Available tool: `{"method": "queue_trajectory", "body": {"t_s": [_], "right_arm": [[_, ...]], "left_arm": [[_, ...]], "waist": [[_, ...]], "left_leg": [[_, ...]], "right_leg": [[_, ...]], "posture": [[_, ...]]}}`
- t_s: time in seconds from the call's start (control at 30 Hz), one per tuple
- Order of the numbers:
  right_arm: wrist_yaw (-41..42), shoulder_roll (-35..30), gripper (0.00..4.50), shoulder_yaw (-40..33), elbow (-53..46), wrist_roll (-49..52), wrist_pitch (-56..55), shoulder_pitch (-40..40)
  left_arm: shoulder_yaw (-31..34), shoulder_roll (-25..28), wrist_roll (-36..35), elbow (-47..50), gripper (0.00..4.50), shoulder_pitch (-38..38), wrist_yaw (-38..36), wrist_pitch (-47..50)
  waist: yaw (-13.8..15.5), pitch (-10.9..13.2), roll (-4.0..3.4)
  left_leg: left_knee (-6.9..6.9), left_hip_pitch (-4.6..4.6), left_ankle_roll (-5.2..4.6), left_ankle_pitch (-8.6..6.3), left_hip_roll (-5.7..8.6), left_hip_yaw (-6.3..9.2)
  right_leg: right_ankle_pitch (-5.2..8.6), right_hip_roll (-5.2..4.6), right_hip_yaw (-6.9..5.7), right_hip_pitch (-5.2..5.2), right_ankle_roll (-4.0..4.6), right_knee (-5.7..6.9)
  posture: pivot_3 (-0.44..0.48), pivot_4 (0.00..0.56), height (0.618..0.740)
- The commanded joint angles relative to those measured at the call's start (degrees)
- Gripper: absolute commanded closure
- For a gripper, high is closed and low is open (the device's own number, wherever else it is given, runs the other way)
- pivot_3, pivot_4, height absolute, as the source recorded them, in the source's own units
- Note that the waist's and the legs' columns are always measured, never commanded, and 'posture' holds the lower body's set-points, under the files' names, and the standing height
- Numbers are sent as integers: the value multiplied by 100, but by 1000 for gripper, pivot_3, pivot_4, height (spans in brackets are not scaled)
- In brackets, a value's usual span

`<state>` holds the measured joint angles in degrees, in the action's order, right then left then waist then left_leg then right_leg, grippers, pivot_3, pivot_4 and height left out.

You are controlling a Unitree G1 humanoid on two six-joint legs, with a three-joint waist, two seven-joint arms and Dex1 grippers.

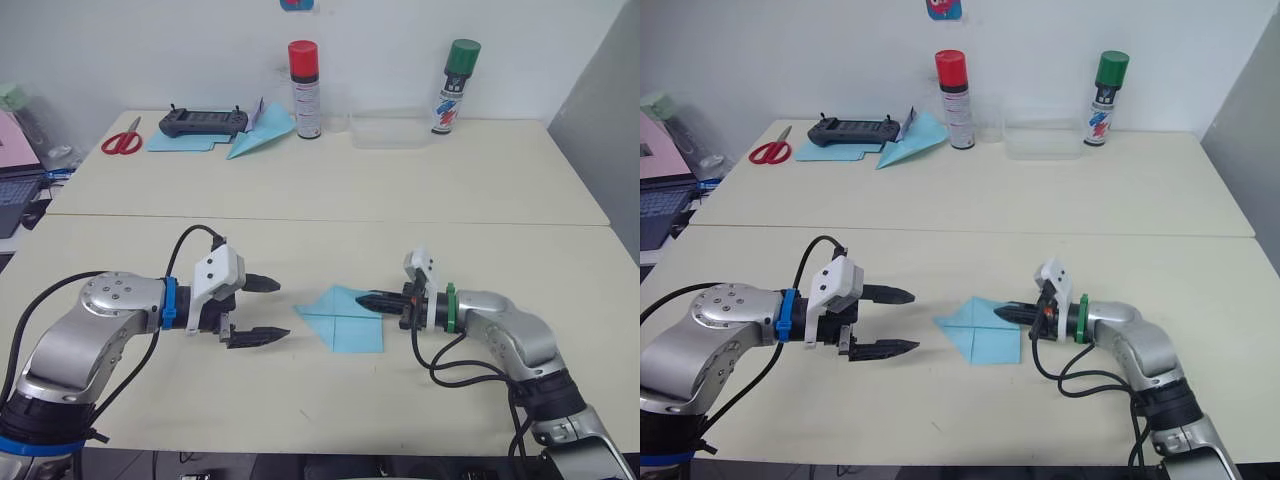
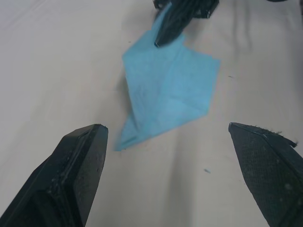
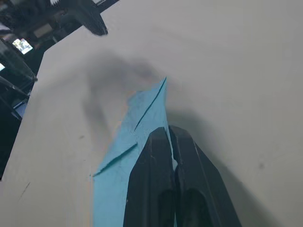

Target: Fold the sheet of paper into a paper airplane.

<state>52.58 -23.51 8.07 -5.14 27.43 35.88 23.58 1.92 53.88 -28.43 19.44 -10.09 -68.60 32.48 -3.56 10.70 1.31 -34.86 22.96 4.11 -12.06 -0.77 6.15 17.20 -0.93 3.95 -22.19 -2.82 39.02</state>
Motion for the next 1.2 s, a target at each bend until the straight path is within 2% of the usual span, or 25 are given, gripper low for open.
{"method": "queue_trajectory", "body": {"t_s": [0.03, 0.23, 0.3, 0.43, 0.5, 0.6, 0.7, 0.87, 0.97, 1.07, 1.13, 1.2], "right_arm": [[-53, 36, 4444, -240, -282, -422, -1373, 492], [542, -435, 4444, 844, 592, -2388, -5255, 398], [507, -455, 4444, 1069, 937, -2696, -5966, 249], [415, -507, 4444, 1301, 1159, -3007, -6683, -33], [564, -616, 4444, 1397, 846, -2835, -6556, -399], [926, -831, 3892, 1466, 530, -2463, -6326, -627], [1087, -950, 2821, 1435, 371, -2256, -5968, -660], [1601, -1522, 1083, 1435, -313, -1822, -5137, -917], [1617, -1680, 1083, 1256, -717, -1480, -4686, -1015], [1298, -1510, 1083, 931, -946, -1054, -3960, -820], [1142, -1334, 1463, 801, -957, -846, -3528, -617], [804, -1000, 2073, 704, -919, -619, -2963, -415]], "left_arm": [[374, 254, -65, -229, 0, 85, -196, -111], [337, 217, 27, -560, 0, 65, -233, -302], [313, 155, -8, -533, 0, 65, -173, -244], [317, 116, 38, -510, 0, 189, -144, -289], [362, 130, 40, -466, 0, 315, -149, -289], [314, 94, 21, -425, 0, 301, -124, -254], [224, 62, 49, -445, 0, 230, -126, -279], [118, 64, 108, -568, 0, 115, -173, -360], [89, 52, 104, -563, 0, 86, -157, -368], [86, 27, 101, -521, 0, 96, -134, -357], [74, 7, 123, -511, 0, 110, -112, -370], [42, -19, 145, -485, 0, 118, -82, -378]], "waist": [[-7, 4, -7], [61, 5, -7], [63, 6, -7], [47, 6, -7], [45, 6, -7], [51, 6, -7], [40, 6, -7], [60, 6, -7], [75, 6, -7], [64, 6, -7], [33, 6, -7], [35, 5, -6]], "left_leg": [[0, -2, 0, 0, -1, 1], [1, 2, 1, 0, 2, 2], [1, 3, 1, -1, 8, -4], [-1, 1, 2, 0, 7, -5], [-1, -6, 2, 0, 4, -2], [-1, -5, 1, 0, 3, 3], [-7, -7, 1, 0, 5, 0], [-13, -17, 1, 1, 4, 4], [-12, -12, 1, 0, 5, 6], [-12, -13, 1, 1, 4, 7], [-13, -16, 1, 1, 2, 4], [-14, -18, 1, 1, 2, 5]], "right_leg": [[0, 2, 0, -1, 0, 2], [1, -2, -7, 3, -1, -6], [-1, -11, -3, 3, 2, -7], [-5, -10, -1, 2, 8, 0], [-4, -7, -2, 8, 8, 3], [-4, -5, -3, 10, 9, 4], [-4, -6, 0, 11, 5, 4], [-4, -5, -2, 25, 0, 3], [-4, -5, -4, 24, 1, 1], [-4, -5, -4, 23, 0, 2], [-5, -4, -3, 23, -1, 3], [-7, -4, -3, 24, -1, 5]], "posture": [[0, 150, 740], [0, 150, 740], [0, 150, 740], [0, 150, 740], [0, 150, 740], [0, 150, 740], [0, 150, 740], [0, 150, 740], [0, 150, 740], [0, 150, 740], [0, 150, 740], [0, 150, 740]]}}
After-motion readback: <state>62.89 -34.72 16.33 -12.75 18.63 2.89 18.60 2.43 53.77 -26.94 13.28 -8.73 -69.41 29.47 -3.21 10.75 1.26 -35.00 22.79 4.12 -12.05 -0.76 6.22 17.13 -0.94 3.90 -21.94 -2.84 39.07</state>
